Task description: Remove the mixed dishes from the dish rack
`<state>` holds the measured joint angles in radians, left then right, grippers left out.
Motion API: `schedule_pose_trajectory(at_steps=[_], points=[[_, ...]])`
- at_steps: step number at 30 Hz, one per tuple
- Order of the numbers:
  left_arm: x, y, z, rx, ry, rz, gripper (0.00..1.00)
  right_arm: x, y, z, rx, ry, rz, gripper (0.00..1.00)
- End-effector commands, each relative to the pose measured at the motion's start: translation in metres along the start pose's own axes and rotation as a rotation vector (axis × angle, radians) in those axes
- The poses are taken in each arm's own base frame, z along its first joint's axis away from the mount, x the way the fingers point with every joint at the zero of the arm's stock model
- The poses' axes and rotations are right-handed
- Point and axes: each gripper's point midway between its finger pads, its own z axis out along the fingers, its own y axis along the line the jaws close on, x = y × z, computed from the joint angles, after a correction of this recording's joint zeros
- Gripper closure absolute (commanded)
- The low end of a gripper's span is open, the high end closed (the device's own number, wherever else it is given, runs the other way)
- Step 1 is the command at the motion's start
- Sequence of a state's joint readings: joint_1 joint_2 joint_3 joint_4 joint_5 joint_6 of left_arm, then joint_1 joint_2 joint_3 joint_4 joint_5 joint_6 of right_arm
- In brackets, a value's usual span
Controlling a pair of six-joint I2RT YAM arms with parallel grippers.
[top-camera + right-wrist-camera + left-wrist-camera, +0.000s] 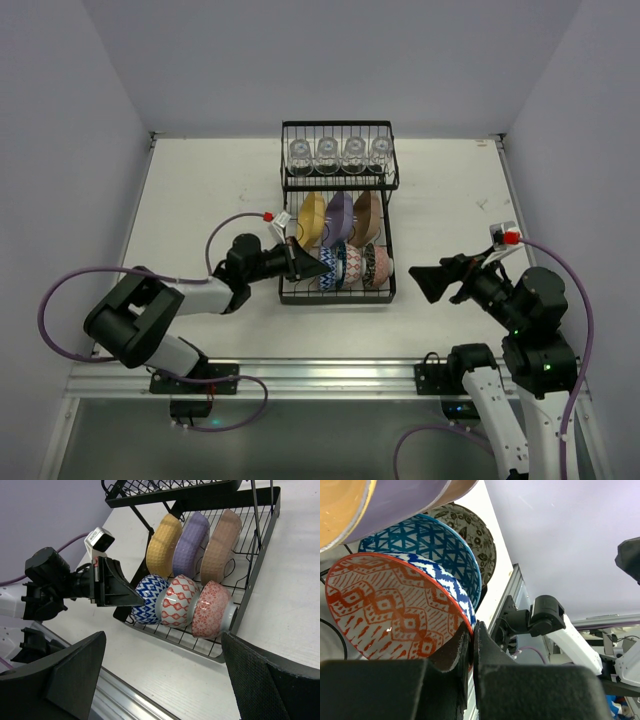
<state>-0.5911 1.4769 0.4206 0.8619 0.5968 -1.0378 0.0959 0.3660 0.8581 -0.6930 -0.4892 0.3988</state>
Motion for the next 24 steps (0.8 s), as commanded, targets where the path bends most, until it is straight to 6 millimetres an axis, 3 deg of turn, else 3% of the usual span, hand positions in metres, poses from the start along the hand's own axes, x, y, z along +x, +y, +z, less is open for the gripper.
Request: schedule_pose_trajectory(at_steps=[1,11,16,17,18,19,20,21,22,23,24], points=[[-0.007,-0.029,-0.004,0.112,-0.022,0.043,1.0,-0.009,0.003,-0.004,0.004,-0.021,-0.031,0.01],[-0.03,-0.048,-0.024,0.072,-0.156,0.181,1.0,-0.011,0.001,-0.002,0.01,-0.034,-0.028,0.01],[-0.041,-0.076,-0.026,0.067,-0.189,0.307,1.0,-0.02,-0.003,-0.002,0.047,-0.077,0.006,0.01],[-0.033,-0.065,-0.024,-0.009,-0.144,0.351,1.0,-0.022,-0.002,-0.002,0.047,-0.084,0.013,0.01],[-0.033,-0.066,-0.023,-0.044,-0.138,0.386,1.0,-0.024,-0.002,-0.001,0.051,-0.087,0.024,0.01],[-0.043,-0.087,-0.02,-0.075,-0.181,0.443,1.0,-0.026,-0.001,-0.001,0.052,-0.09,0.043,0.01],[-0.033,-0.069,-0.024,-0.191,-0.116,0.498,1.0,-0.03,0.0,-0.001,0.052,-0.096,0.049,0.01],[-0.036,-0.07,-0.026,-0.25,-0.121,0.53,1.0,-0.031,-0.002,0.001,0.063,-0.093,0.062,0.01],[-0.043,-0.091,-0.027,-0.278,-0.156,0.58,1.0,-0.032,-0.003,0.002,0.075,-0.094,0.085,0.01],[-0.034,-0.078,-0.035,-0.366,-0.092,0.627,1.0,-0.034,-0.004,0.003,0.08,-0.094,0.095,0.01],[-0.034,-0.081,-0.039,-0.397,-0.082,0.657,1.0,-0.036,-0.003,0.003,0.081,-0.094,0.1,0.01]])
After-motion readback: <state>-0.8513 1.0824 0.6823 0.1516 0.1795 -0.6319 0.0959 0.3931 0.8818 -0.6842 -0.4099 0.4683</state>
